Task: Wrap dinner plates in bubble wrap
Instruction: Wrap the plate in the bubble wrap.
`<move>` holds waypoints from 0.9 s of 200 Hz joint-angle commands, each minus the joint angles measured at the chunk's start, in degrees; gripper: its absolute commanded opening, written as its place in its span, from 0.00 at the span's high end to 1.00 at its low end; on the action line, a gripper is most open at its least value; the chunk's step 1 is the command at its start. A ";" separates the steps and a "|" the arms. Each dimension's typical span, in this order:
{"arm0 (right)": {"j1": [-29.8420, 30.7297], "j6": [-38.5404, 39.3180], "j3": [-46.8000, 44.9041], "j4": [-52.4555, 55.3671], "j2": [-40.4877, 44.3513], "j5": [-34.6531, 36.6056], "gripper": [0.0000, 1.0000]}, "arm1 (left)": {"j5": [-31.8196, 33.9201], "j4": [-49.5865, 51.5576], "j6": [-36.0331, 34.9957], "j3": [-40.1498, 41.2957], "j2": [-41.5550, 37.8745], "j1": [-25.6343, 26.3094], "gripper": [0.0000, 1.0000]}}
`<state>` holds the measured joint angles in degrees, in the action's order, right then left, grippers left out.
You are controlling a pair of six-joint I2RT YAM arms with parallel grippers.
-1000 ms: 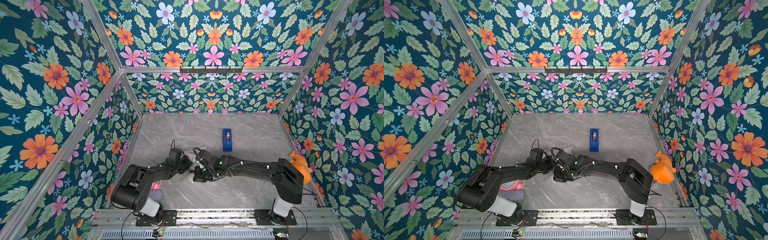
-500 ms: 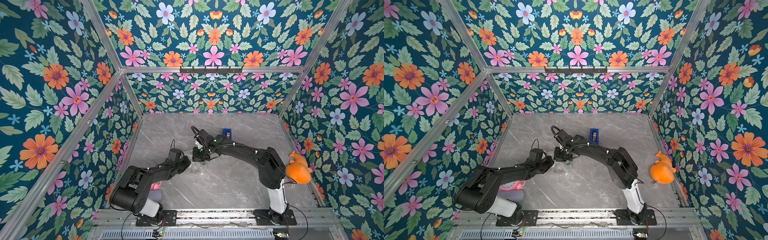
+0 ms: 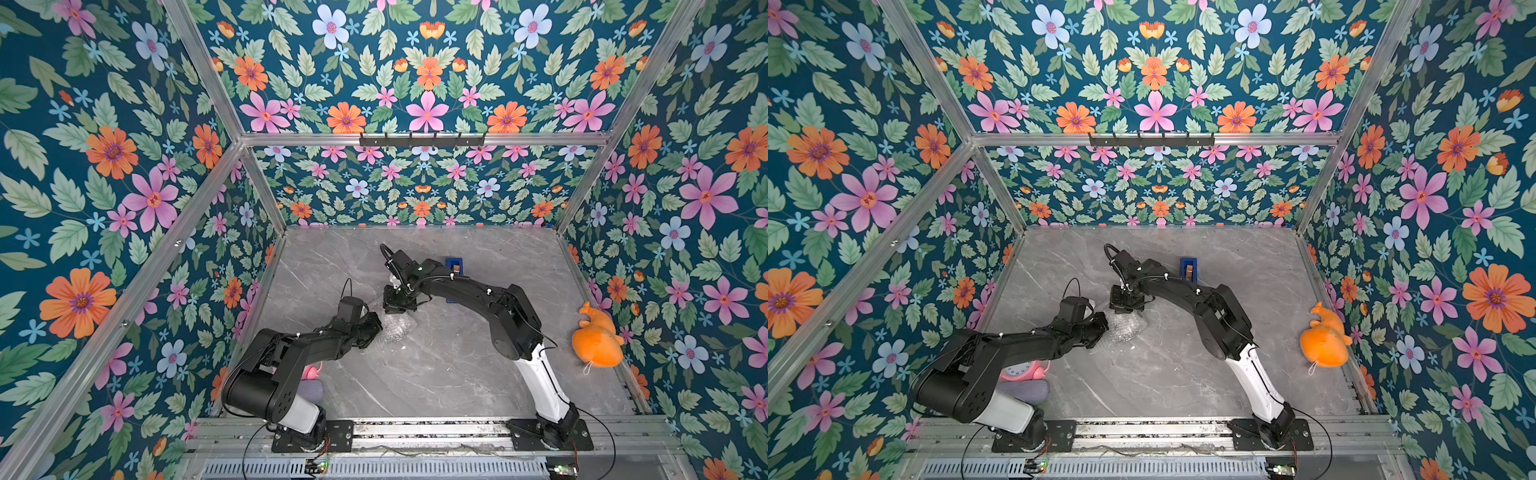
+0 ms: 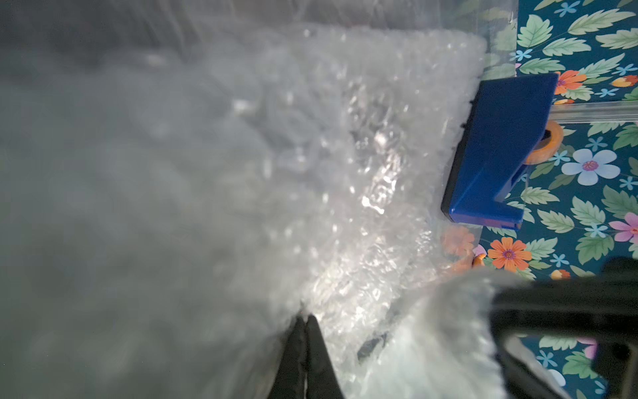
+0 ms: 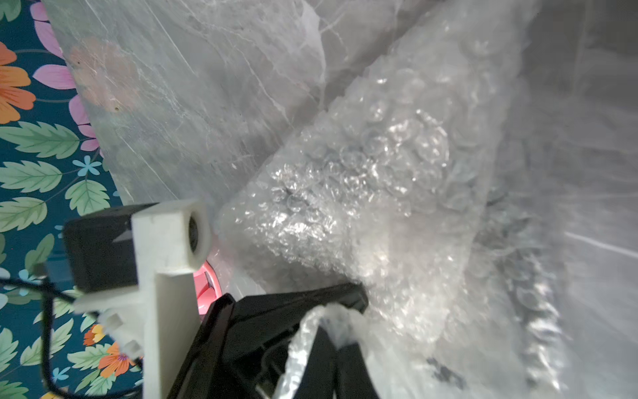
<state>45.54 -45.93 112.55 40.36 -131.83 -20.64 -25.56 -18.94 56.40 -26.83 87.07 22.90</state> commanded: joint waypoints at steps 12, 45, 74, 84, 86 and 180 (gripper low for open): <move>-0.35 0.74 4.23 0.92 -4.47 -0.62 1.00 | -1.94 1.37 -1.46 0.18 0.33 0.05 1.00; -1.27 -0.99 3.96 -0.45 -7.83 -0.98 1.00 | -1.85 2.78 -1.98 0.77 -2.27 0.11 1.00; -1.51 -2.76 1.12 -2.23 -8.31 -1.35 1.00 | 2.68 10.83 -2.70 -0.10 -9.79 0.12 0.94; -1.51 -3.67 -0.58 -3.41 -7.66 -1.44 1.00 | 6.29 15.41 -2.22 -0.62 -13.86 0.04 0.89; -1.51 -3.84 -1.00 -3.72 -7.50 -1.47 1.00 | 7.25 16.30 -2.03 -0.67 -14.73 0.09 0.88; -1.51 -10.24 -7.75 -8.96 -3.84 -1.71 1.00 | 9.13 9.42 7.08 -2.31 -12.95 8.13 0.91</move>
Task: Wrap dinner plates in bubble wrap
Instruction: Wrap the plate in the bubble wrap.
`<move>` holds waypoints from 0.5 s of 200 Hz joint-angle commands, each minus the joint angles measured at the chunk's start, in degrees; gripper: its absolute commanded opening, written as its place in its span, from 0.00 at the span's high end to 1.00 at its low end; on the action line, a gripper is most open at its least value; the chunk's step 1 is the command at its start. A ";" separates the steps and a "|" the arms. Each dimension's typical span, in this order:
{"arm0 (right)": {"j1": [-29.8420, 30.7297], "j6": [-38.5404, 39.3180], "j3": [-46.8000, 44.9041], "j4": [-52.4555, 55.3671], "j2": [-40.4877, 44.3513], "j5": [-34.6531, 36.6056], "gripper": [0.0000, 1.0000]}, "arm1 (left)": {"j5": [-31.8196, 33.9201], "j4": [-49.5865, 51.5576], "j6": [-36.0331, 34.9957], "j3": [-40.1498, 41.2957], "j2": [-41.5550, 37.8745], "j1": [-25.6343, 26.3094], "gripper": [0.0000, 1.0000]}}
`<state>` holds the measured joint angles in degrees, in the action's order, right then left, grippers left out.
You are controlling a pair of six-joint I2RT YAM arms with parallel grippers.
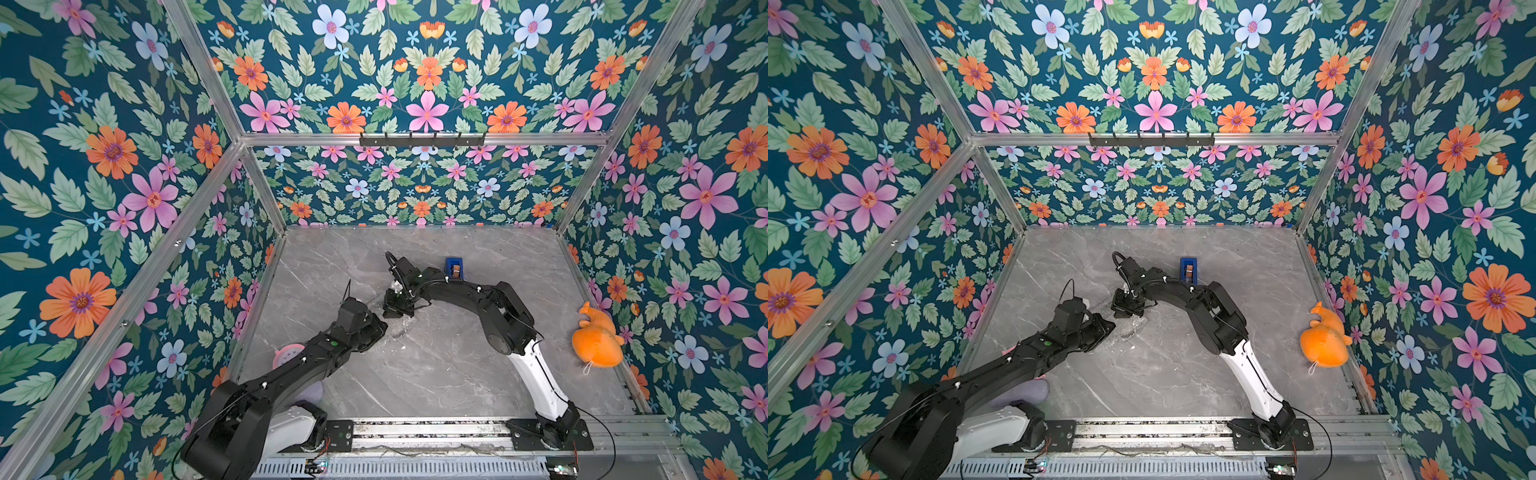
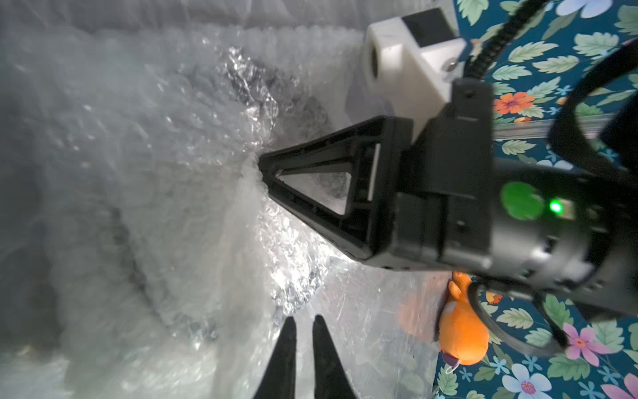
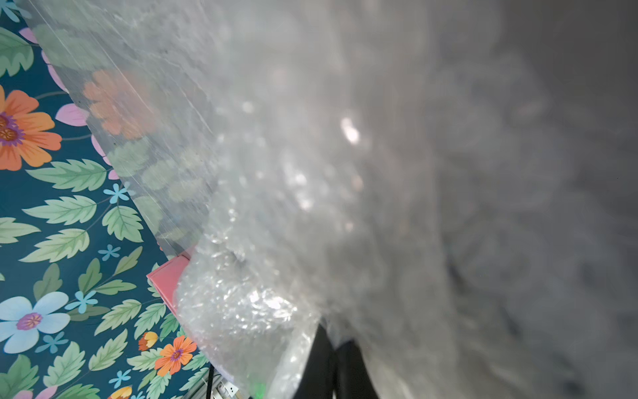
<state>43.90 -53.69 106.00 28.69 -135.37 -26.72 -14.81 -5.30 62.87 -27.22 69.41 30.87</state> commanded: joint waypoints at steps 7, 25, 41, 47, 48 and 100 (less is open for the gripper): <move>0.13 -2.71 -1.40 2.57 -0.02 4.46 1.00 | -1.79 -5.85 0.95 -2.17 6.37 0.15 0.93; 0.10 -3.22 -1.76 2.30 0.23 4.28 1.00 | -0.45 -7.27 0.99 -3.84 9.65 0.15 0.95; 0.13 -3.48 -2.10 1.91 0.61 4.04 1.00 | 3.67 -3.97 1.04 -5.71 11.41 0.02 0.96; 0.09 -3.57 -2.19 1.81 0.72 4.00 1.00 | 5.66 -2.15 1.14 -6.24 11.91 -0.02 0.96; 0.11 -3.59 -2.19 1.81 0.76 4.02 1.00 | 5.97 -1.85 1.17 -6.34 12.04 -0.07 0.96; 0.05 -3.61 -1.96 2.68 1.64 4.85 1.00 | 5.76 -0.89 1.81 -4.48 17.76 -1.17 1.00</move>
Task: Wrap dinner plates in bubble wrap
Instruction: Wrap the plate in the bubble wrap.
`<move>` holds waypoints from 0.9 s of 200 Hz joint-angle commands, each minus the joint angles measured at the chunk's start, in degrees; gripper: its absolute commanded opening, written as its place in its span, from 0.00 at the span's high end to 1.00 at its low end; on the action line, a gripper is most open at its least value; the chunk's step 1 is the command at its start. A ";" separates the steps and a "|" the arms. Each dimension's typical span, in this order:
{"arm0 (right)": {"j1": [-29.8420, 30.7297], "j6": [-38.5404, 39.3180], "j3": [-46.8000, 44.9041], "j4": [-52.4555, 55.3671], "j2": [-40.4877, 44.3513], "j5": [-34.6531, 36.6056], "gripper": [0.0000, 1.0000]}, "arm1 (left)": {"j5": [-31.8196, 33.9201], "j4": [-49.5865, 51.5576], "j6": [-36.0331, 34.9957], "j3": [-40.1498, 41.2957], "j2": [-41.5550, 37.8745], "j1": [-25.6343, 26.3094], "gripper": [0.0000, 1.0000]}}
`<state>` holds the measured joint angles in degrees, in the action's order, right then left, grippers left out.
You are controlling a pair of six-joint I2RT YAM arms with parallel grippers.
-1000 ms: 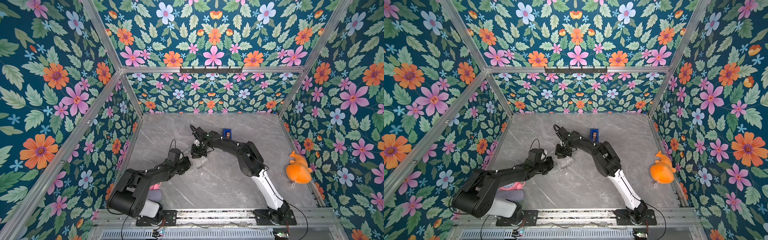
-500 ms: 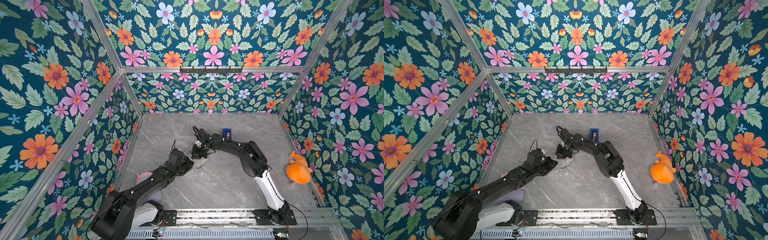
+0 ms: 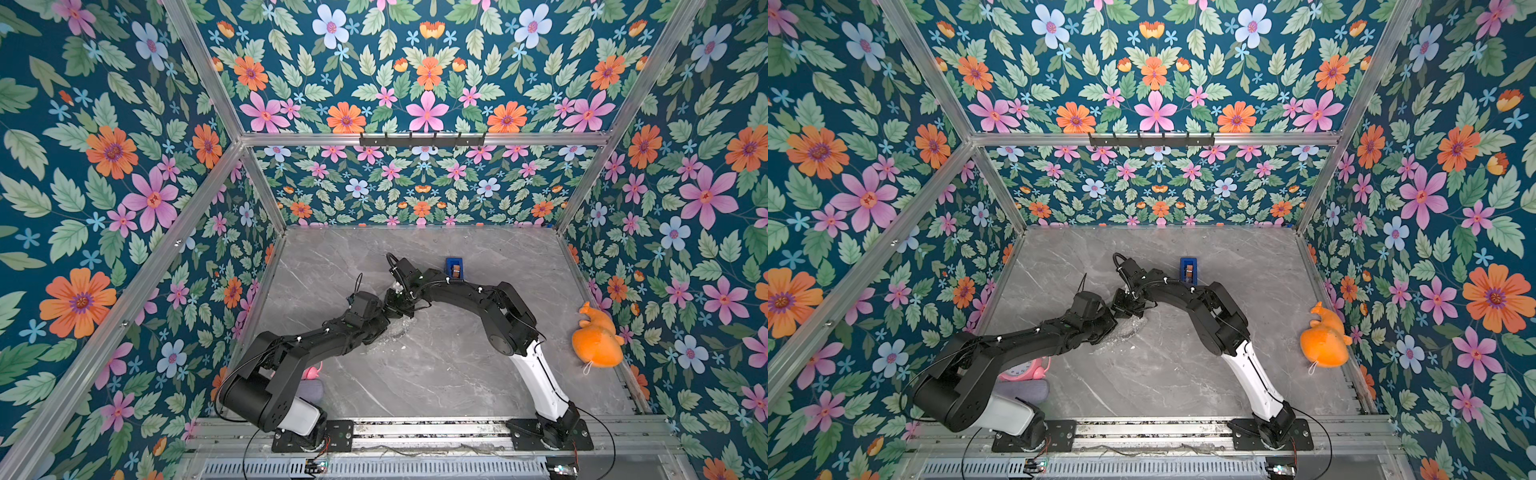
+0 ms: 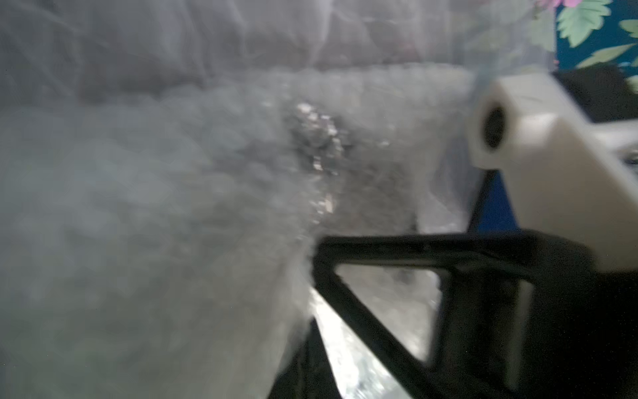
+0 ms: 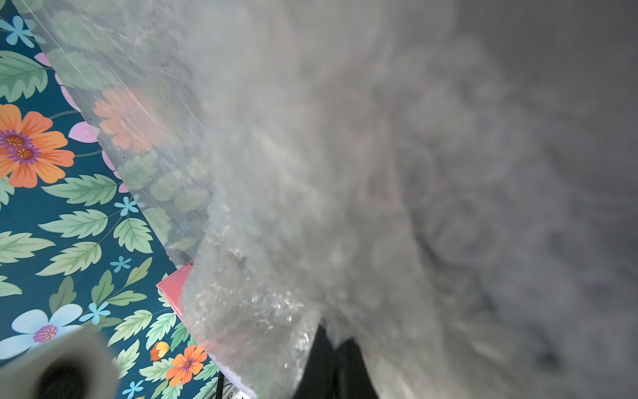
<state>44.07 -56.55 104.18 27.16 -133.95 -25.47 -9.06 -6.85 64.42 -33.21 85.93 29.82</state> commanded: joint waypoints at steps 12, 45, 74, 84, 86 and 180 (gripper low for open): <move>-0.13 -0.58 0.09 4.59 0.18 3.76 1.00 | -0.28 0.00 0.44 2.78 1.13 -0.27 1.00; -0.22 3.25 3.69 9.56 2.08 5.64 0.92 | -0.43 0.12 0.14 4.56 -0.22 -1.39 1.00; -0.22 8.64 8.93 16.01 4.33 9.66 0.72 | -1.10 0.97 -1.20 3.96 -0.34 -1.95 1.00; -0.26 10.02 10.93 17.85 3.49 10.33 0.71 | -1.45 0.96 -1.44 3.75 -0.24 -1.96 1.00; -0.29 10.29 11.37 18.13 3.07 10.22 0.71 | -1.54 0.96 -1.48 3.70 -0.22 -1.92 1.00; -1.78 13.79 20.12 23.47 -6.91 10.10 0.91 | -1.05 4.16 -4.05 2.47 -1.91 -2.31 1.00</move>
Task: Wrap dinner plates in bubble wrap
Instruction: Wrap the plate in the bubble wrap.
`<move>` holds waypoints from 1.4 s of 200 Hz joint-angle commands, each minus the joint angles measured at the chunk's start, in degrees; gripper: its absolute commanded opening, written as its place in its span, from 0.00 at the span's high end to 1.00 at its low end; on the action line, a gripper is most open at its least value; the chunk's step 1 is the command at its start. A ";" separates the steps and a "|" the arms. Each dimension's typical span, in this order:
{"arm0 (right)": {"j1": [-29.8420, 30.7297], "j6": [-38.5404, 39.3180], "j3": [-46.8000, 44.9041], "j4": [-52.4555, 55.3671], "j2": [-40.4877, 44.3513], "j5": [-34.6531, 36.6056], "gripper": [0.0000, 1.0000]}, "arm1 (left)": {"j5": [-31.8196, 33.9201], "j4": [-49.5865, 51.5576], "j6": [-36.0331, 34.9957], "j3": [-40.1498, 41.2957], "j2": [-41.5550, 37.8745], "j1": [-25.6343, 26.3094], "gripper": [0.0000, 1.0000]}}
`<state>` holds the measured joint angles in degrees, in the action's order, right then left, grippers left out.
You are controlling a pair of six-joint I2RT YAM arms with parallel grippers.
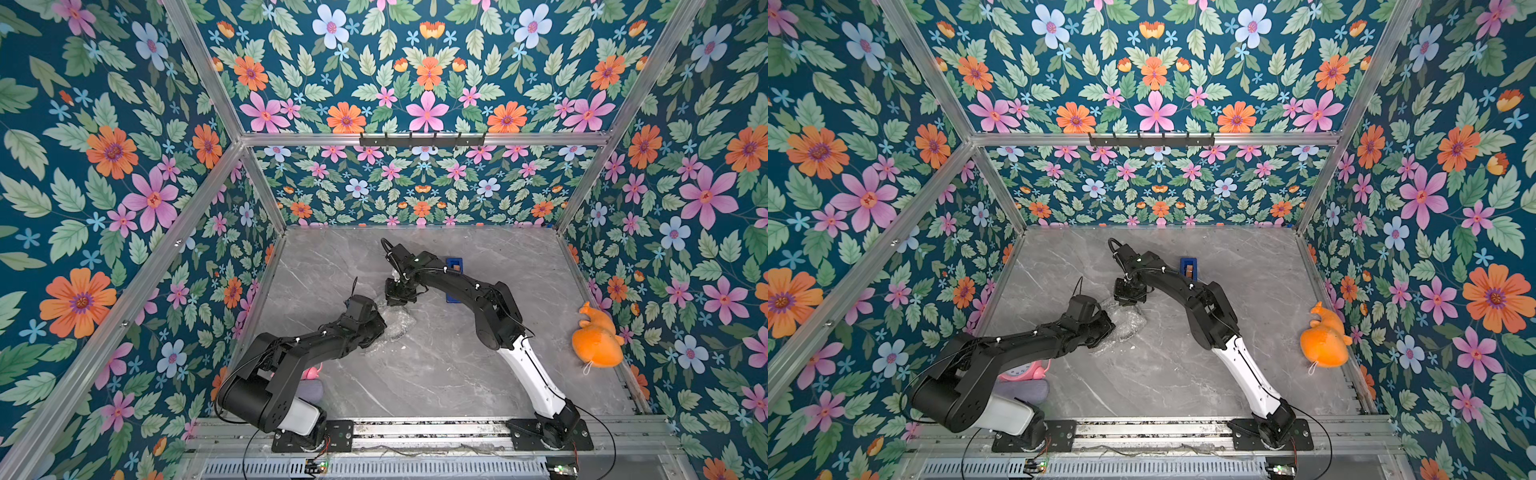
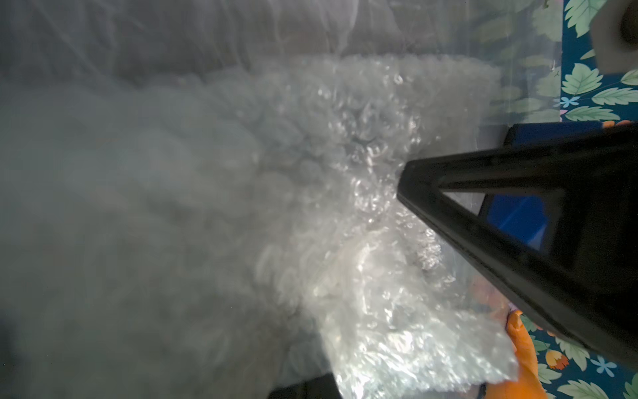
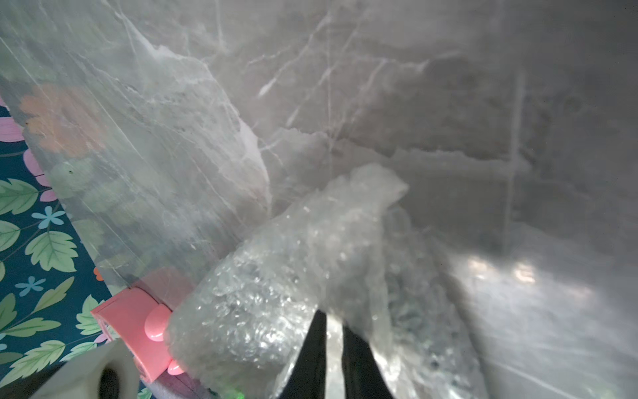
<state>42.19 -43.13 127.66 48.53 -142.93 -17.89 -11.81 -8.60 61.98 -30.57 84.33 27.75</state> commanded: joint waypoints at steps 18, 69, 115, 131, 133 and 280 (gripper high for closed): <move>0.87 -1.76 -14.40 -3.78 7.93 2.18 0.93 | 2.14 6.75 -1.92 -0.61 -0.35 -0.33 1.00; 5.14 -10.83 -38.90 -17.77 20.97 1.78 0.97 | 2.14 9.57 -4.89 -3.81 -0.49 -0.23 0.93; 6.81 -10.29 -37.78 -13.46 28.42 6.68 0.95 | 0.82 9.98 -7.62 -3.28 -0.93 -0.24 0.91; 8.20 -9.05 -35.27 -12.05 29.04 6.71 0.94 | -0.38 8.77 -7.42 -2.60 -0.91 -0.24 0.91; 8.37 -8.96 -34.97 -12.06 28.99 6.48 0.94 | -0.53 8.60 -7.40 -2.53 -0.92 -0.24 0.91; 8.79 -12.94 -46.97 -18.49 25.51 2.56 0.99 | -4.81 2.32 -6.06 -0.25 -2.15 -0.02 0.83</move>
<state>51.48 -54.35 83.88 31.86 -117.69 -15.09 -15.40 -5.08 55.66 -31.29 82.89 27.53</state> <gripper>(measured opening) 0.051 0.155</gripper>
